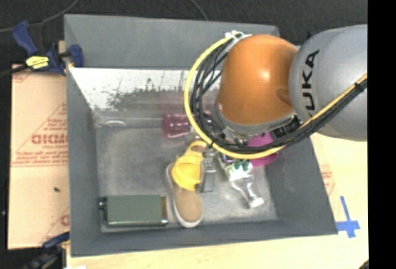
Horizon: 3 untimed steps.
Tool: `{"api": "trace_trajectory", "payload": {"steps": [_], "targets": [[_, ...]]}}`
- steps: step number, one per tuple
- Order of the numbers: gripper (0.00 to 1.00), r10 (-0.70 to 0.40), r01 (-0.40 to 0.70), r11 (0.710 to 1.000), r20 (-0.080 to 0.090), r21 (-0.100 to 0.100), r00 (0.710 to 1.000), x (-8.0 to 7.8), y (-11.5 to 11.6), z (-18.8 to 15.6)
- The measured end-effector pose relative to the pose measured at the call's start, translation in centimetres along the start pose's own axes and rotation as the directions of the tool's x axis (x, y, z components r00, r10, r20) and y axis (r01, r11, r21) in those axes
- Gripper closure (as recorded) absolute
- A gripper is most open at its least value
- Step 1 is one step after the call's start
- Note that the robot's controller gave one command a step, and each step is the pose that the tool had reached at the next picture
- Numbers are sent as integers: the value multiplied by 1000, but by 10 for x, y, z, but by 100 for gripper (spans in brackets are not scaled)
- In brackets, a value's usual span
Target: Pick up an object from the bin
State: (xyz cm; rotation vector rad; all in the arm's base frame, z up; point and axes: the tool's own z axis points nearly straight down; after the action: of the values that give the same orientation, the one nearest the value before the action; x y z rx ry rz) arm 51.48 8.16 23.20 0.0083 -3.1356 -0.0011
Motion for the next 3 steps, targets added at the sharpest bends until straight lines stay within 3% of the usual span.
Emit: {"api": "trace_trajectory", "payload": {"steps": [1,2,3], "targets": [[0,4,-4,1000,8,-1,1000,-2,0,-4],[0,-22,22,1000,10,0,1000,-60,-42,119],[0,-93,93,996,15,0,996,-64,-44,130]]}}
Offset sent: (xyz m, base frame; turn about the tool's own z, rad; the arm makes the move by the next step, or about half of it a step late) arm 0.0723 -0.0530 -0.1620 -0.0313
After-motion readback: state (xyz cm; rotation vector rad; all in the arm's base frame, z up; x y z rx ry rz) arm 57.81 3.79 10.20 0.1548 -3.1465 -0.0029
